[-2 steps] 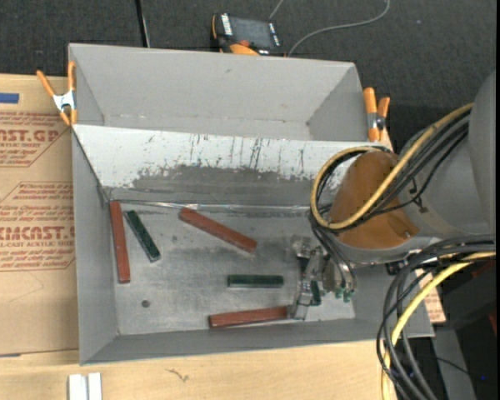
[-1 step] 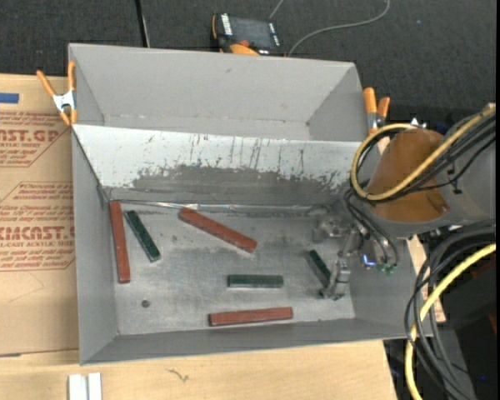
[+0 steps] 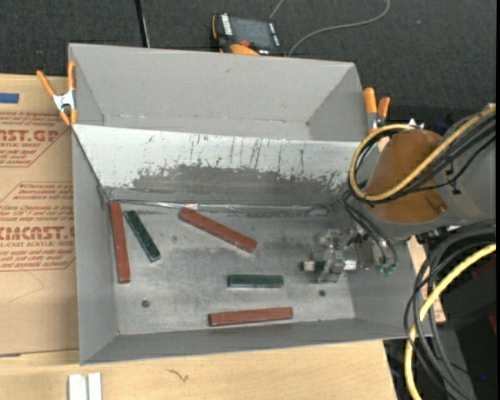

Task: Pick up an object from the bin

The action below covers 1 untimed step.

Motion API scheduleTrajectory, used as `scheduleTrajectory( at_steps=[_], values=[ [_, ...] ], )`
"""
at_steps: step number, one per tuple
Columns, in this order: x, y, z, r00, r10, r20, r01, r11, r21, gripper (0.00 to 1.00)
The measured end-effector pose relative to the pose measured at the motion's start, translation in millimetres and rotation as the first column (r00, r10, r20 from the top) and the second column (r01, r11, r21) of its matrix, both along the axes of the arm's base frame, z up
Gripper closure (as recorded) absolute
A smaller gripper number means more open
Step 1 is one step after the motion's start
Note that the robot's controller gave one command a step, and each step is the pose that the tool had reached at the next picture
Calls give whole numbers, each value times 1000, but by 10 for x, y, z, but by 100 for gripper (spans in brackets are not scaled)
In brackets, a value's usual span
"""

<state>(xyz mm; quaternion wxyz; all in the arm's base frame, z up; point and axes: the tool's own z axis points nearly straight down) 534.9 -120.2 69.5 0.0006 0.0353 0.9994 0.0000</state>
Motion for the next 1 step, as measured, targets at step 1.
scheduleTrajectory(
  at_steps=[1],
  values=[
    [115,27,1501,997,-71,10,71,998,-1,100]
  ],
)
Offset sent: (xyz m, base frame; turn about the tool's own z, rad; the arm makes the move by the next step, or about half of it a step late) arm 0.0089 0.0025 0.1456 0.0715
